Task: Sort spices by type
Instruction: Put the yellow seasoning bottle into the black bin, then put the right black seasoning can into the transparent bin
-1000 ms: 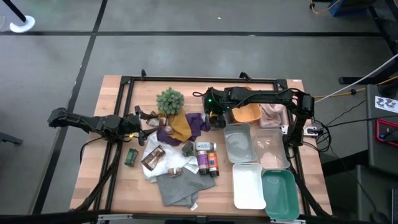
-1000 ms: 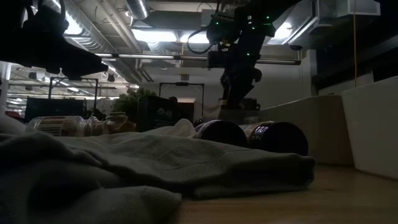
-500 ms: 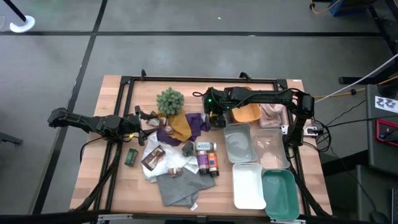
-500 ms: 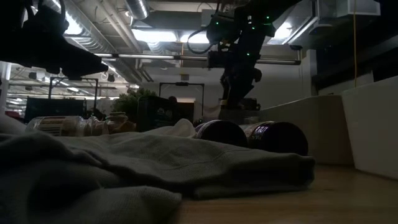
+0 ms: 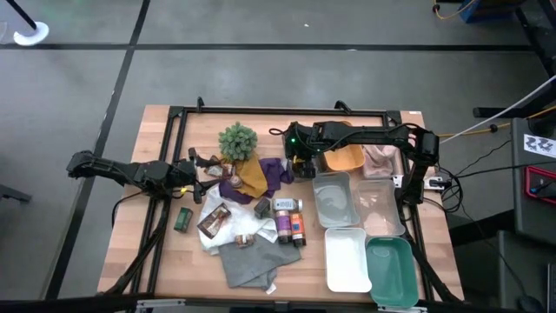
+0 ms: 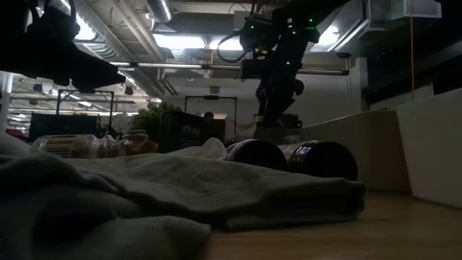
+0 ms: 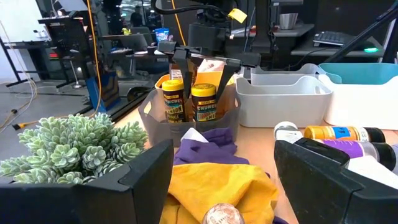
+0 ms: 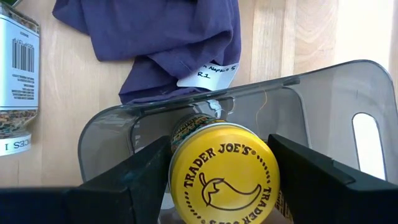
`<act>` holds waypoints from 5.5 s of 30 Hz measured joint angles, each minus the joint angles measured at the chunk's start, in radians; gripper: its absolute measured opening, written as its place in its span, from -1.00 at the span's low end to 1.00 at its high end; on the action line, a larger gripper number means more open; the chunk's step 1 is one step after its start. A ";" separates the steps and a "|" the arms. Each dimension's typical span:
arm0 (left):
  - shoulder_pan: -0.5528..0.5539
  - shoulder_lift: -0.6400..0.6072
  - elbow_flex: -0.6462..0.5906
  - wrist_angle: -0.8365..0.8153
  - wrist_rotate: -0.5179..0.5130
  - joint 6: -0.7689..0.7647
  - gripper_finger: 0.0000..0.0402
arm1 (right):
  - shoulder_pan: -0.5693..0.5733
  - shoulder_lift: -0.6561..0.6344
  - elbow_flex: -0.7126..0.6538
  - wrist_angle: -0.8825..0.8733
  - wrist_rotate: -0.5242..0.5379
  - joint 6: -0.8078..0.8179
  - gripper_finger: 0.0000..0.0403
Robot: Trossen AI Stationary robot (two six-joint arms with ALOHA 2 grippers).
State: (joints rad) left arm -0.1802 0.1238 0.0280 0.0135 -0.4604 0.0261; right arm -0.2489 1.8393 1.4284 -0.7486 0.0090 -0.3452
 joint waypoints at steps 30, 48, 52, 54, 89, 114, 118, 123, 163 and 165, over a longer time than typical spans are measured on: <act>0.000 0.000 0.000 0.000 0.000 0.000 0.31 | 0.000 -0.002 0.000 0.050 -0.028 -0.066 0.32; 0.000 0.000 0.000 -0.001 0.000 0.000 0.31 | 0.001 -0.008 0.135 0.104 -0.211 -0.073 0.32; 0.000 0.000 -0.001 -0.001 -0.001 0.000 0.31 | 0.001 -0.008 0.145 0.117 -0.248 0.024 0.32; 0.000 0.000 -0.001 -0.001 -0.001 0.000 0.31 | 0.001 -0.008 0.144 0.127 -0.248 0.061 0.32; 0.000 0.003 -0.001 -0.001 -0.001 0.000 0.31 | 0.353 0.126 0.143 0.335 -0.184 -0.134 0.32; 0.000 0.003 -0.001 -0.001 0.000 0.000 0.31 | 0.327 0.266 0.144 0.354 -0.103 -0.186 0.28; 0.000 0.003 -0.001 -0.001 -0.001 0.000 0.31 | 0.327 0.274 0.143 0.344 -0.114 -0.186 0.07; 0.000 0.003 -0.001 -0.001 -0.001 0.000 0.31 | 0.327 0.271 0.143 0.338 -0.117 -0.184 -0.35; 0.000 0.003 -0.002 0.002 -0.001 -0.105 0.31 | 0.328 -0.260 0.143 -0.438 -0.029 0.330 -0.37; 0.000 0.003 -0.002 0.001 -0.001 -0.105 0.31 | 0.343 -0.272 0.143 -0.490 -0.001 0.361 -0.37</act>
State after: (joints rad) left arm -0.1804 0.1270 0.0265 0.0149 -0.4610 -0.0792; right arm 0.0944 1.5678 1.5719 -1.2391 0.0078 0.0157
